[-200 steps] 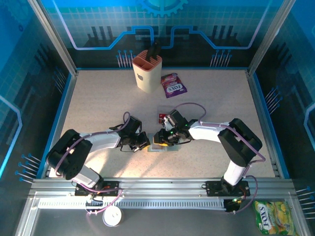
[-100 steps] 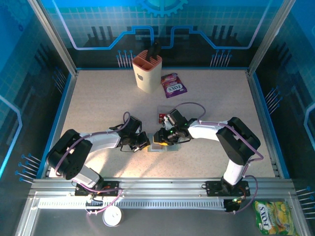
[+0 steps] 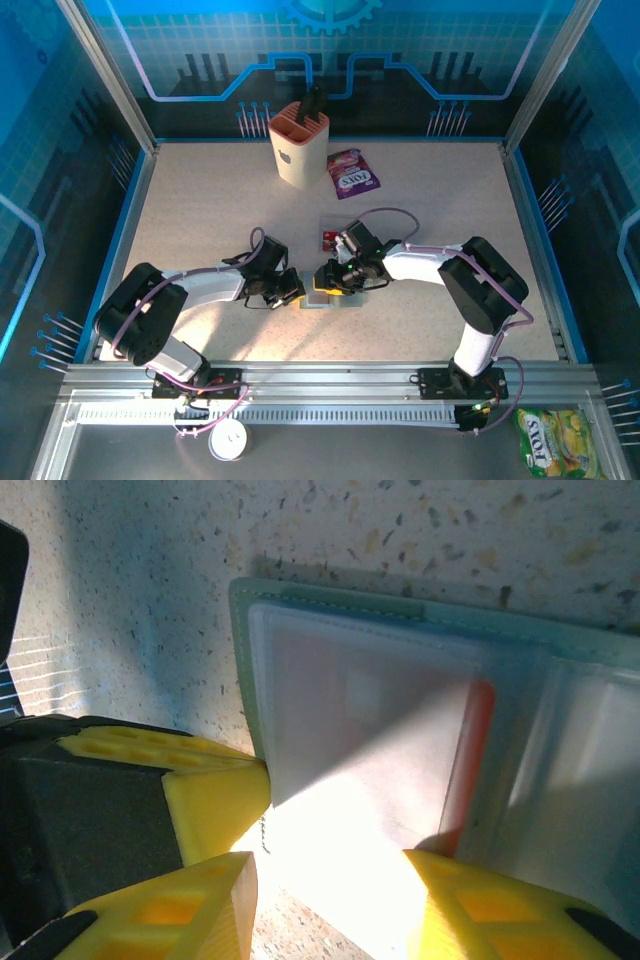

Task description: Take the credit cards out of the card holder

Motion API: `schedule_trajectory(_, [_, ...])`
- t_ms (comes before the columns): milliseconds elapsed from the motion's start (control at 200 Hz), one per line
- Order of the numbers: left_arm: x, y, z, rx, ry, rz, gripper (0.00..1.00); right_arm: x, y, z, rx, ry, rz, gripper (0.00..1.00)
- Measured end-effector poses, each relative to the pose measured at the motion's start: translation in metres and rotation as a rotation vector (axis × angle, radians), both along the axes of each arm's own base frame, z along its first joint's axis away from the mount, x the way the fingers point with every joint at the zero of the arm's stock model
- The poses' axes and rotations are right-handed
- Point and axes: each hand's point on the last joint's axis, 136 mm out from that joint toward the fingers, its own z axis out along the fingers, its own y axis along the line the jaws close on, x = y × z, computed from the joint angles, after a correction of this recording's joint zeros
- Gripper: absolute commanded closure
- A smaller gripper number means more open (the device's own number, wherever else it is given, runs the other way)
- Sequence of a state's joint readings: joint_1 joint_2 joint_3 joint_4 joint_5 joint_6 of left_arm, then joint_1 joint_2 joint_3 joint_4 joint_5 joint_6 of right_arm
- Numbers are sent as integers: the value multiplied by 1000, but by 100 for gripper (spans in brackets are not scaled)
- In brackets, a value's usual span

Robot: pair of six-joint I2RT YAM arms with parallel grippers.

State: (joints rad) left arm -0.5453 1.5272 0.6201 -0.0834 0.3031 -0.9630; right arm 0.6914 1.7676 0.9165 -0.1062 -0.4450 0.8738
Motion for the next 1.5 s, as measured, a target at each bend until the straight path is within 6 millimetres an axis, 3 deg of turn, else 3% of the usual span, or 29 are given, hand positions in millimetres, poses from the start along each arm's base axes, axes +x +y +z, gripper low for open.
schedule_trajectory(985, [0, 2, 1, 17, 8, 5, 88, 0, -18, -9, -11, 9, -12, 58])
schedule_trajectory(1246, [10, -3, 25, -9, -46, 11, 77, 0, -17, -9, 3, 8, -9, 58])
schedule_trajectory(1496, [18, -12, 38, -61, -79, 3, 75, 0, -17, -9, 10, 6, -9, 58])
